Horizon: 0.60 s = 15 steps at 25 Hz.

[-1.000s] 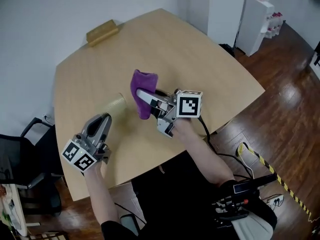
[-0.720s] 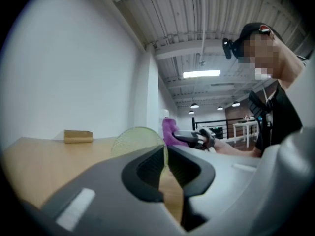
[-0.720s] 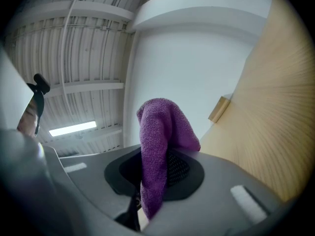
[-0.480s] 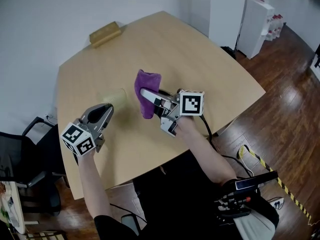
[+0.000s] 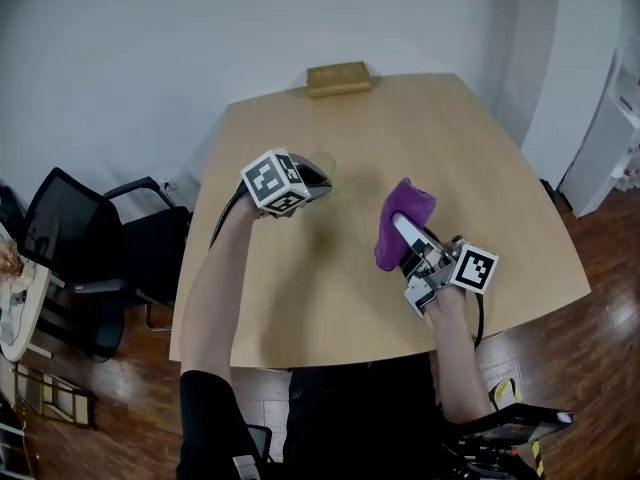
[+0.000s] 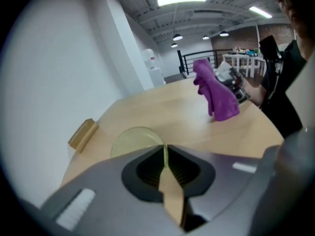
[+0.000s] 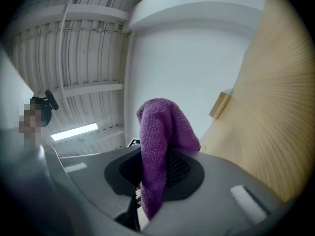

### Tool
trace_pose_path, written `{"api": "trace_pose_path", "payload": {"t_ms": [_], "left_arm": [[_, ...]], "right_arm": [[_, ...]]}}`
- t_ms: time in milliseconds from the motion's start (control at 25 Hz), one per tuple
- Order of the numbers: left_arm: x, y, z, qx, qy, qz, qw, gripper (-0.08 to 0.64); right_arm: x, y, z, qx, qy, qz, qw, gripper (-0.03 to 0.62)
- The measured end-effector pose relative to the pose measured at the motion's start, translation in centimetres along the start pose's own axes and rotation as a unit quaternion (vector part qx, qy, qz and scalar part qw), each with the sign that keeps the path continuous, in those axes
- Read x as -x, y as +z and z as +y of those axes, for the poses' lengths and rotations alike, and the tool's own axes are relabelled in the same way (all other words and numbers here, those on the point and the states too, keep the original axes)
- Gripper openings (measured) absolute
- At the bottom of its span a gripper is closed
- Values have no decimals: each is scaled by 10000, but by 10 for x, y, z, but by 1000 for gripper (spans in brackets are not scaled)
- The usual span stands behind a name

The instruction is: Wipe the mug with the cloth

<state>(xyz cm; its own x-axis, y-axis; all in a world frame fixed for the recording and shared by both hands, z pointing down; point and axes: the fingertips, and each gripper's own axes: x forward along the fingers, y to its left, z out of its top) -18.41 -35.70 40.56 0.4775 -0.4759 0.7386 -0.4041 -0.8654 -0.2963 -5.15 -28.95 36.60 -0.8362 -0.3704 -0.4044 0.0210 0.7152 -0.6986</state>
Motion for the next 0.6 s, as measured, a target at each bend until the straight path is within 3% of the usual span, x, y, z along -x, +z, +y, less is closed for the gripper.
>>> {"api": "trace_pose_path", "payload": {"t_ms": [160, 240, 360, 600], "left_arm": [[-25, -20, 18, -413, -286, 985, 9939, 48], [-34, -22, 30, -444, -325, 1200, 9913, 54], [-41, -18, 40, -302, -248, 1146, 9926, 57], [-41, -13, 60, -154, 271, 834, 9960, 120]], "right_arm": [[-5, -4, 0, -23, 28, 12, 10000, 55], [-5, -3, 0, -66, 45, 15, 10000, 55], [1, -8, 2, -77, 89, -3, 9999, 55], [2, -5, 0, -14, 127, -10, 9999, 55]]}}
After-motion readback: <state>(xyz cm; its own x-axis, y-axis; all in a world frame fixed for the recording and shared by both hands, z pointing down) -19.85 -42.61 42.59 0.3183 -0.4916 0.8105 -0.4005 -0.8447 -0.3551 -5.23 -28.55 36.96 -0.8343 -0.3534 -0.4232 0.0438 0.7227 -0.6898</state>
